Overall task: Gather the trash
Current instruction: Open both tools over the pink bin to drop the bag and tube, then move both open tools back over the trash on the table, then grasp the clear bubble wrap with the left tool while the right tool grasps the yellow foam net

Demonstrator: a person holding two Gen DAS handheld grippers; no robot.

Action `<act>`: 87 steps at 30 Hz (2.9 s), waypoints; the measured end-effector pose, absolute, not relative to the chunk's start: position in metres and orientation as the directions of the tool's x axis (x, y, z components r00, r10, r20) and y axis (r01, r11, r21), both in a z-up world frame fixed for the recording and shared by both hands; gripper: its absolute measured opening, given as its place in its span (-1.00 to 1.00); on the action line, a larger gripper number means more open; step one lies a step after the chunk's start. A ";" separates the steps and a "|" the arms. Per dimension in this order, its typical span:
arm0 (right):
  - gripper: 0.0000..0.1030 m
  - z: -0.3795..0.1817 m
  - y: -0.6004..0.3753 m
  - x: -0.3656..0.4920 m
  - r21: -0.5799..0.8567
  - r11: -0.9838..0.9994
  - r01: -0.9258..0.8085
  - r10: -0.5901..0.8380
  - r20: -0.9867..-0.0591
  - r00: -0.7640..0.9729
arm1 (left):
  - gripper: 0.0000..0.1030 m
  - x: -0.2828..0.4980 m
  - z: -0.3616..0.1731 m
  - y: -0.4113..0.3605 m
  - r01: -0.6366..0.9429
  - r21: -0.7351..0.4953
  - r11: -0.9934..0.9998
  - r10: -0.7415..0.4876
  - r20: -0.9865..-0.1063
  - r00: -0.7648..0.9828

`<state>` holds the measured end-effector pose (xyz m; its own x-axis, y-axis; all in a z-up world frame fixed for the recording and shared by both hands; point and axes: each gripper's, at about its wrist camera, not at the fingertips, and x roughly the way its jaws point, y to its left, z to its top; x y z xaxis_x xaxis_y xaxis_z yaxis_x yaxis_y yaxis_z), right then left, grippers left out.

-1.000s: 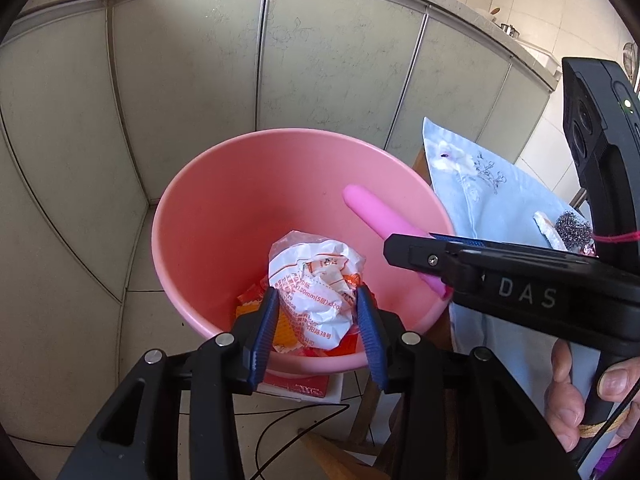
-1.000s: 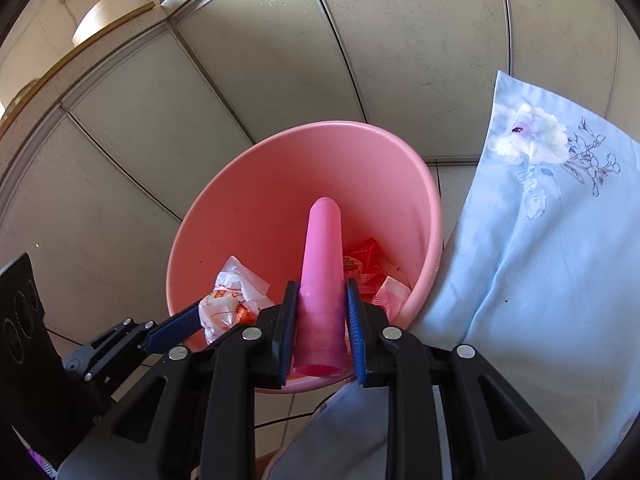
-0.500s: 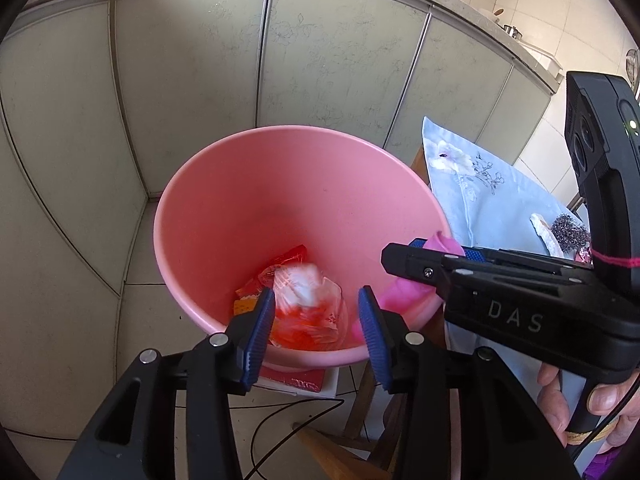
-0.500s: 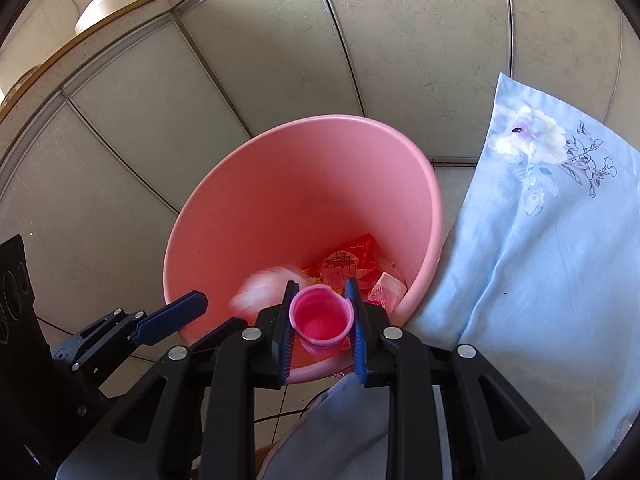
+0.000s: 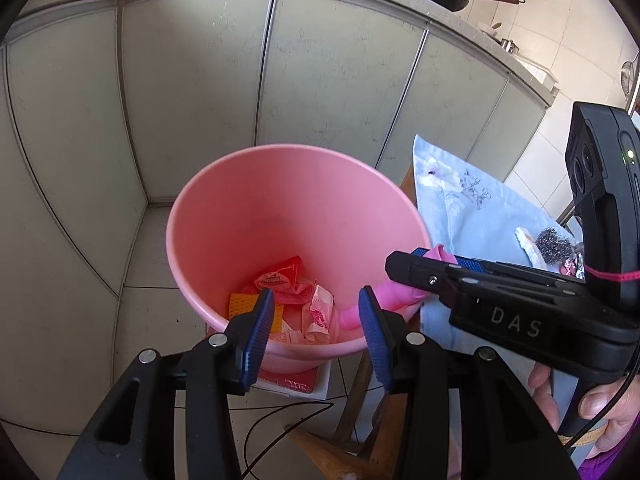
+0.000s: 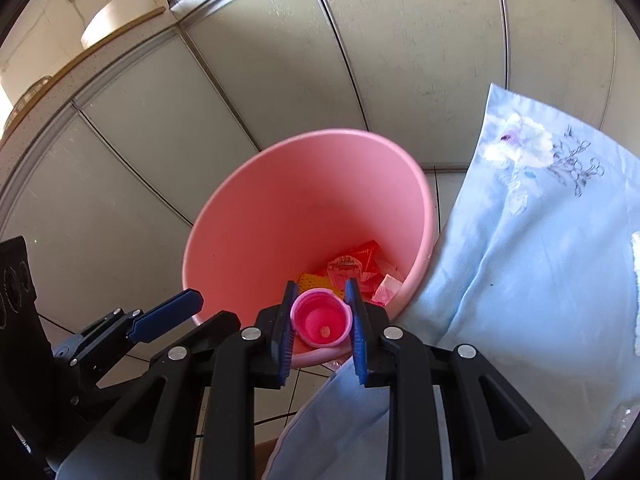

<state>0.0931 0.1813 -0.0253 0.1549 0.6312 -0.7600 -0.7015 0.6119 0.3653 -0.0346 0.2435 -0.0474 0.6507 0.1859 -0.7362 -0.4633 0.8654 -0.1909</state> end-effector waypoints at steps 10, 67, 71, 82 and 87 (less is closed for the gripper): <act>-0.34 -0.005 0.161 0.095 0.380 0.598 -0.705 0.670 -0.720 0.180 | -0.16 -0.052 -0.030 0.235 -0.463 -0.183 0.867 0.209 -0.711 0.672; -0.35 -0.034 -0.159 0.048 0.325 0.898 -0.297 0.439 -0.705 0.557 | 0.14 0.094 -0.052 0.010 -0.139 -0.274 0.952 -0.152 -0.813 0.563; -0.35 -0.037 -0.159 0.050 0.336 0.895 -0.293 0.445 -0.710 0.546 | 0.14 0.092 -0.052 0.009 -0.125 -0.294 0.948 -0.177 -0.809 0.561; -0.35 -0.041 -0.153 0.050 0.339 0.897 -0.282 0.441 -0.725 0.530 | -0.34 0.076 -0.059 0.003 -0.046 -0.385 0.922 -0.290 -0.764 0.577; -0.35 -0.044 -0.154 0.051 0.360 0.895 -0.265 0.447 -0.727 0.521 | -0.43 0.063 -0.043 0.015 -0.050 -0.352 0.935 -0.239 -0.727 0.643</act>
<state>0.0511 -0.1544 -0.0436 0.5215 0.4470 -0.7268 -0.2647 0.8945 0.3602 0.0628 0.0149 -0.0429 0.6433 -0.2394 -0.7272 -0.0504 0.9346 -0.3522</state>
